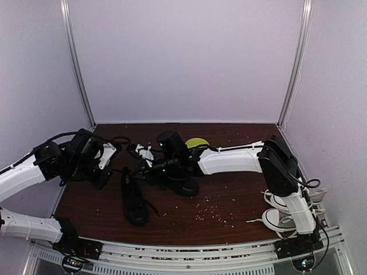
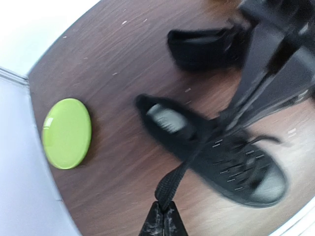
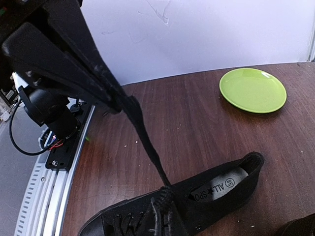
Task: Tie the shoes
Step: Wrap the shoelace around itself.
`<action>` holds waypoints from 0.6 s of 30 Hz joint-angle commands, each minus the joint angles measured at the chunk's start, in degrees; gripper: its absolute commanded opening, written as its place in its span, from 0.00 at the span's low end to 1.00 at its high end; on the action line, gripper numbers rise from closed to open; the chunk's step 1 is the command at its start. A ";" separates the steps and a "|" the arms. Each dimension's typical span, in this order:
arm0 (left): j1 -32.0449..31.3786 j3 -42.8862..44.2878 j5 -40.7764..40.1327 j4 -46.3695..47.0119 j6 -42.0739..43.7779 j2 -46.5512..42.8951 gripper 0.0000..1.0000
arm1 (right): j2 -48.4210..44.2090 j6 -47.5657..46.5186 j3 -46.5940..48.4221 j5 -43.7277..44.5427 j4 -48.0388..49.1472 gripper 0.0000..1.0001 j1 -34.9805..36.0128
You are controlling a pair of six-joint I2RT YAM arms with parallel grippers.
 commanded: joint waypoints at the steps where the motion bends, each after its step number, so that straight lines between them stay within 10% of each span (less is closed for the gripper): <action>1: 0.58 0.57 13.21 8.53 -13.65 -4.53 0.00 | 0.70 1.12 2.16 0.24 0.63 0.00 0.24; 10: 0.59 -12.04 22.63 -1.48 -34.49 -8.90 0.00 | 0.64 0.89 2.70 -0.10 -0.52 0.00 0.19; 18: -6.34 -7.81 27.57 -0.31 -20.08 -0.23 0.00 | 0.90 0.74 2.88 0.48 -1.62 0.00 0.19</action>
